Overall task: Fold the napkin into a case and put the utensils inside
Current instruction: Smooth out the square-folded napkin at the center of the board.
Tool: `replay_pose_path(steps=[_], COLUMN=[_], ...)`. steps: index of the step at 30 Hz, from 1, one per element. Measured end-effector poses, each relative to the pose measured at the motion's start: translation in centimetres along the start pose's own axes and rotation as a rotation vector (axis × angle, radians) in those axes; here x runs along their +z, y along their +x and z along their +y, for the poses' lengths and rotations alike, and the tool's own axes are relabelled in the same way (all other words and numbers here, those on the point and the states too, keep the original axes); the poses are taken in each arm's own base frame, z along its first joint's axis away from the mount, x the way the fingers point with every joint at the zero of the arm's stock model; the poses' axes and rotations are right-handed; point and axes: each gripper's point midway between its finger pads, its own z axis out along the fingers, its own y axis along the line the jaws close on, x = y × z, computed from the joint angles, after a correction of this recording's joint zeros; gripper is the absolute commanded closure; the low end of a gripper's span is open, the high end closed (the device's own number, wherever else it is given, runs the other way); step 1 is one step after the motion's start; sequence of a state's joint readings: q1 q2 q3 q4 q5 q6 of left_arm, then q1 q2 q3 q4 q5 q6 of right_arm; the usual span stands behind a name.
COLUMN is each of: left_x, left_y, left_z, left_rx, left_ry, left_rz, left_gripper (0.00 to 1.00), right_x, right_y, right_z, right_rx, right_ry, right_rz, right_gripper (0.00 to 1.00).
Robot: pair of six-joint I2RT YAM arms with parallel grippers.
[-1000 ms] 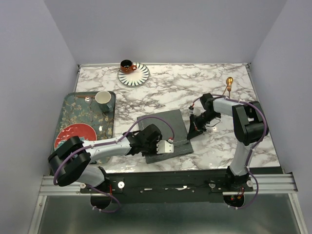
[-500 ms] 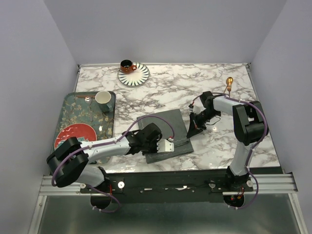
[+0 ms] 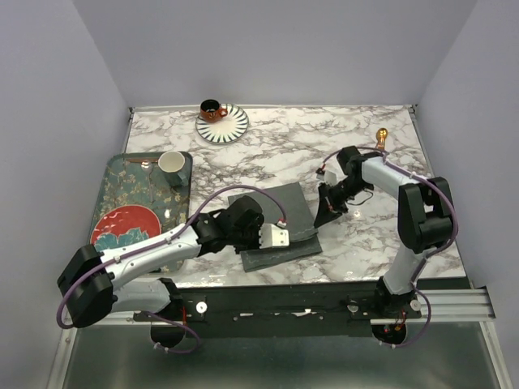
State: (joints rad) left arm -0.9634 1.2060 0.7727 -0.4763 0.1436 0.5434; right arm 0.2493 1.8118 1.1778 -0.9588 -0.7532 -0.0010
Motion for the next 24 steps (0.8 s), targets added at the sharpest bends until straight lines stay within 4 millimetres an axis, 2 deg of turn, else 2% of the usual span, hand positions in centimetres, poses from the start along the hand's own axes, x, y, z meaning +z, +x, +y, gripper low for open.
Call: replay_pose_path(steps=[5,10,14,19,24], left_x=[-0.8,-0.5,0.7,2.9,4.1], left_y=[-0.8,-1.0,-0.4,1.6,2.5], left_z=[-1.3,-3.0,-4.1,-5.6,-6.0], left_rx=[0.01,0.007,-0.013,-0.03,-0.036], left_ry=[0.053,0.116,0.168,0.224,0.247], left_rz=[-0.025,-0.026,0.002,0.064,0.097], left_gripper=[1.0,1.0,1.0,1.0,1.0], right_x=[-0.5,0.2,1.2,2.4,3.0], right_y=[1.0,2.2,2.6,3.0,3.1], right_z=[0.3,-0.6,-1.9,-3.1,-3.7], right_rx=[-0.012,0.014,0.044,0.076,0.092], right_ry=[0.001,0.016,0.032,0.042,0.055], right_rz=[0.017,0.053,0.087,0.125,0.147], right_gripper=[0.99,0.99,0.99,0.99,0.99])
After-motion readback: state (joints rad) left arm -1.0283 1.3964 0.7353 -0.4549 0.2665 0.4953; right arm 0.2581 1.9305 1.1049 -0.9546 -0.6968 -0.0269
